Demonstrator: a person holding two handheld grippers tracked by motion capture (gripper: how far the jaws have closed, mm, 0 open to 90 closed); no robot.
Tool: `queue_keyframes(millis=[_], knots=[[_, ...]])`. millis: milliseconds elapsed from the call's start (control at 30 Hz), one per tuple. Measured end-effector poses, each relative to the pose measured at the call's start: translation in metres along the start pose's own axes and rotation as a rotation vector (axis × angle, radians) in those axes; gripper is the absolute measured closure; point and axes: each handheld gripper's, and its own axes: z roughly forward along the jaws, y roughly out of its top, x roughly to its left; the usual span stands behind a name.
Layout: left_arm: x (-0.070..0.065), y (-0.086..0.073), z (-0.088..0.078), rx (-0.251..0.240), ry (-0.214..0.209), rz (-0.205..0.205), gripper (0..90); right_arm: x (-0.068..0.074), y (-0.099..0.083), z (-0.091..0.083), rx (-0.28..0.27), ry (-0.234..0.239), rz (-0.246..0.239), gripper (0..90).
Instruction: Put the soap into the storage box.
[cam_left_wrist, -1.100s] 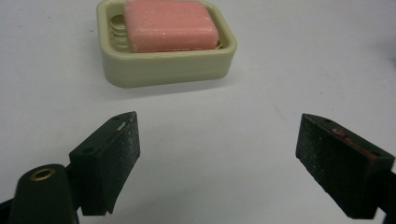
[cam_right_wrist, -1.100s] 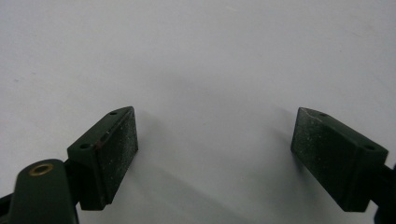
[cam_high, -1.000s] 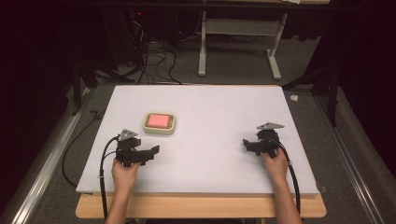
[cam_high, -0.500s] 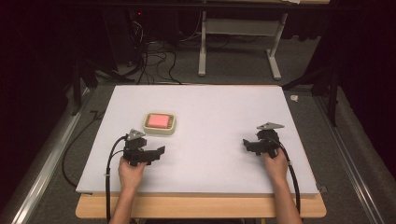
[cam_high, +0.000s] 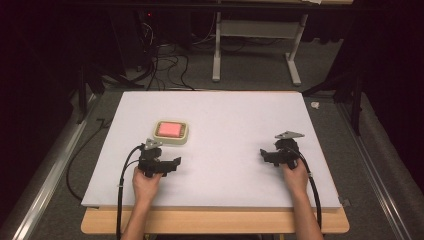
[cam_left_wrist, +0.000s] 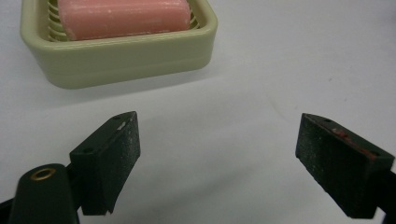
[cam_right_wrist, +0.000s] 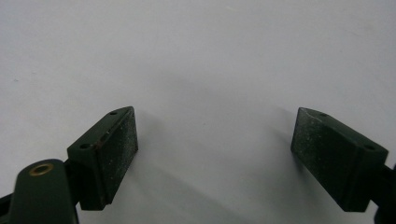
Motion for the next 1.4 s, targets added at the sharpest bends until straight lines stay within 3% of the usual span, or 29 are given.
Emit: queue_keyframes(millis=[900, 1400], knots=[[-0.005, -0.002, 0.020, 0.005, 0.045, 0.042, 14.7, 0.000, 0.000, 0.000, -0.001, -0.001, 0.000, 15.4], [-0.012, -0.004, 0.030, 0.026, 0.086, 0.095, 14.7, 0.000, 0.000, 0.000, -0.001, -0.001, 0.000, 15.4]])
